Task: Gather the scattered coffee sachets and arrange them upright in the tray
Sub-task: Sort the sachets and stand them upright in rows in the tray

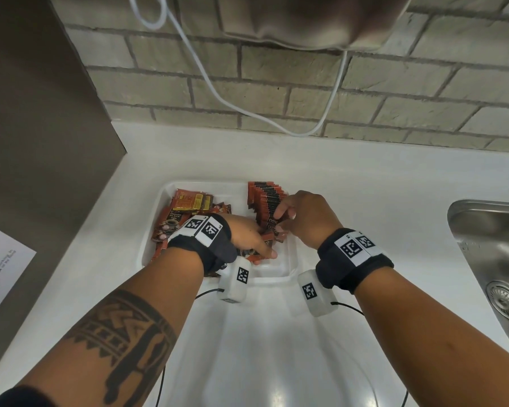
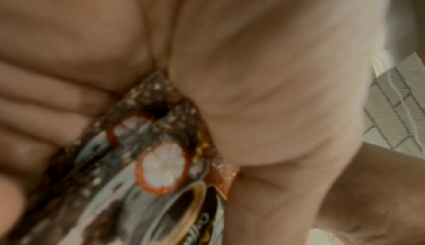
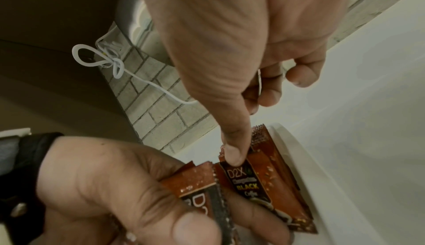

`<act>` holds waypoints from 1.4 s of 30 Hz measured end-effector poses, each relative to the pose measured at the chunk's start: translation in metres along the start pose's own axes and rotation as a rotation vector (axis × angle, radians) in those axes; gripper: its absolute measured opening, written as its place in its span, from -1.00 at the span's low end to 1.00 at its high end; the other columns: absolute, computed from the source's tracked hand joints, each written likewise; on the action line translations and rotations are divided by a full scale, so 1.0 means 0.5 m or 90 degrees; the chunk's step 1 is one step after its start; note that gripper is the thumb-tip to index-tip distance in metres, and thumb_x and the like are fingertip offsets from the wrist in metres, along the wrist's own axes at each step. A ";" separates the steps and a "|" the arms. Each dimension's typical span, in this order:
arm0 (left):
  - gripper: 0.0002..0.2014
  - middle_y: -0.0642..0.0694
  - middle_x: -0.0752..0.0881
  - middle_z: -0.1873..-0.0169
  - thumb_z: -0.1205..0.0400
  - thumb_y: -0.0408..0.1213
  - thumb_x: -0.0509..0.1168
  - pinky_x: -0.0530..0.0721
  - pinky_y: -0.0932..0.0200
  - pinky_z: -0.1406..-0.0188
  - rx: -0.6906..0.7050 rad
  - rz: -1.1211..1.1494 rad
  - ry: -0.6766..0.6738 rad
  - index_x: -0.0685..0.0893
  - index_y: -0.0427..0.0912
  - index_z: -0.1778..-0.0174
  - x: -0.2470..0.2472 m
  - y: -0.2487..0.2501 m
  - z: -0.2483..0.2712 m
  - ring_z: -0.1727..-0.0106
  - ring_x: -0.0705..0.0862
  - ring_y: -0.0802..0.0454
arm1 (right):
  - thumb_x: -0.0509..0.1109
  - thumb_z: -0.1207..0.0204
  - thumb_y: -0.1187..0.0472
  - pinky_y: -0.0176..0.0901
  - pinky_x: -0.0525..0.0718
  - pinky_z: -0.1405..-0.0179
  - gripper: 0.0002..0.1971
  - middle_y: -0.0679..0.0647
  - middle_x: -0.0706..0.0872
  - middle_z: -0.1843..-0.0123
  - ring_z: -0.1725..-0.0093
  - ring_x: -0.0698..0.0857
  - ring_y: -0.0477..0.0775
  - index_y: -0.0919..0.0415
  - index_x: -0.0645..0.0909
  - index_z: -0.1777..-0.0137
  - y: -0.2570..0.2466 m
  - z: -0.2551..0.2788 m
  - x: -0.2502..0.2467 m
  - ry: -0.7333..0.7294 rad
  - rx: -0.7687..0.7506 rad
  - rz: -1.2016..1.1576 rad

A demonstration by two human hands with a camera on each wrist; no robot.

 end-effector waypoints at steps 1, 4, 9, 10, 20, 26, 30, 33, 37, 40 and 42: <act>-0.50 -0.09 0.77 0.14 -0.67 0.06 0.37 0.65 -0.13 -0.30 0.000 0.019 0.007 0.74 -0.40 -0.15 -0.001 0.000 0.001 0.13 0.65 -0.02 | 0.61 -0.42 0.20 -0.14 0.58 0.11 -0.83 -0.10 0.56 0.10 0.09 0.61 -0.03 -0.09 0.73 0.09 -0.001 0.000 -0.001 0.000 0.000 0.003; -0.49 -0.13 0.77 0.10 -0.65 0.05 0.39 0.65 -0.16 -0.32 -0.006 0.046 0.012 0.73 -0.40 -0.20 -0.001 0.002 0.002 0.11 0.65 -0.05 | 0.60 -0.43 0.20 -0.14 0.60 0.09 -0.85 -0.11 0.56 0.11 0.09 0.61 -0.03 -0.06 0.75 0.08 -0.003 -0.001 -0.001 0.001 0.003 0.019; -0.47 -0.24 0.81 -0.01 -0.64 0.07 0.40 0.65 -0.14 -0.33 -0.025 0.041 0.010 0.74 -0.39 -0.21 0.003 0.002 0.006 0.08 0.66 -0.05 | 0.58 -0.44 0.23 -0.13 0.63 0.15 -0.84 -0.10 0.58 0.12 0.15 0.62 -0.03 -0.05 0.74 0.10 -0.003 -0.006 0.002 0.003 0.016 0.020; -0.48 -0.24 0.81 -0.01 -0.64 0.06 0.40 0.66 -0.10 -0.31 -0.026 0.047 0.009 0.74 -0.40 -0.20 0.004 0.002 0.004 0.09 0.66 -0.04 | 0.58 -0.43 0.24 -0.13 0.63 0.16 -0.83 -0.09 0.59 0.11 0.15 0.62 -0.03 -0.06 0.73 0.11 -0.004 -0.007 0.003 0.004 0.014 0.020; -0.68 -0.29 0.81 -0.05 -0.67 -0.22 0.40 0.72 0.04 -0.14 0.006 0.098 0.027 0.73 -0.39 -0.22 -0.012 -0.007 0.045 -0.02 0.79 -0.22 | 0.49 -0.53 0.22 -0.48 0.46 0.36 -0.91 -0.17 0.68 0.21 0.27 0.62 -0.23 0.00 0.76 0.14 -0.010 0.021 -0.020 0.045 -0.015 -0.049; -0.73 -0.34 0.77 -0.07 -0.64 -0.43 0.43 0.80 -0.10 -0.12 0.152 0.510 0.104 0.68 -0.29 -0.25 -0.018 -0.029 0.084 -0.14 0.79 -0.19 | 0.59 -0.47 0.06 -0.34 0.63 0.09 -0.85 -0.10 0.81 0.14 0.13 0.75 -0.12 -0.01 0.73 0.01 -0.028 0.059 -0.025 -0.003 -0.024 -0.206; -0.68 -0.22 0.83 -0.12 -0.58 -0.32 0.52 0.82 -0.03 -0.01 0.184 0.479 0.176 0.72 -0.21 -0.25 -0.015 -0.022 0.091 -0.13 0.82 -0.11 | 0.61 -0.45 0.20 -0.05 0.71 -0.02 -0.86 -0.02 0.80 0.20 0.14 0.77 0.04 0.01 0.74 0.06 -0.035 0.054 -0.034 0.012 -0.017 -0.272; -0.66 -0.17 0.85 -0.02 -0.56 -0.27 0.55 0.83 0.03 0.09 0.171 0.409 0.196 0.72 -0.16 -0.25 -0.015 -0.030 0.087 0.00 0.84 -0.05 | 0.59 -0.49 0.24 -0.25 0.65 0.08 -0.88 -0.06 0.78 0.20 0.17 0.72 -0.07 0.02 0.75 0.05 -0.036 0.055 -0.044 0.020 -0.021 -0.257; -0.76 -0.23 0.78 0.27 -0.59 -0.05 0.50 0.70 0.12 0.38 0.044 0.216 0.199 0.74 -0.06 -0.09 -0.024 -0.063 0.091 0.39 0.69 -0.04 | 0.55 -0.53 0.19 -0.46 0.53 0.18 -0.94 -0.13 0.77 0.19 0.18 0.69 -0.16 0.10 0.79 0.03 -0.026 0.056 -0.054 0.065 -0.024 -0.143; -0.78 -0.07 0.71 0.38 -0.68 -0.14 0.36 0.55 0.26 0.58 -0.041 0.010 0.177 0.71 -0.14 -0.18 -0.025 -0.063 0.102 0.56 0.57 0.08 | 0.47 -0.58 0.21 -0.62 0.40 0.31 -0.92 -0.26 0.68 0.26 0.27 0.59 -0.28 0.04 0.77 0.11 -0.019 0.054 -0.044 0.071 -0.025 -0.050; -0.75 -0.07 0.75 0.24 -0.70 -0.15 0.31 0.63 0.24 0.49 -0.035 -0.085 0.137 0.67 -0.09 -0.27 -0.015 -0.040 0.105 0.44 0.63 0.05 | 0.42 -0.59 0.24 -0.52 0.44 0.26 -0.86 -0.17 0.69 0.18 0.20 0.62 -0.16 0.02 0.79 0.12 -0.017 0.050 -0.033 0.060 -0.017 -0.018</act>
Point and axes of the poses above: each hand's wrist, its own z-axis away from the middle knuckle, its own x-axis out of the palm, y = z × x, the point moved 3 cm from there along -z, towards the middle knuckle
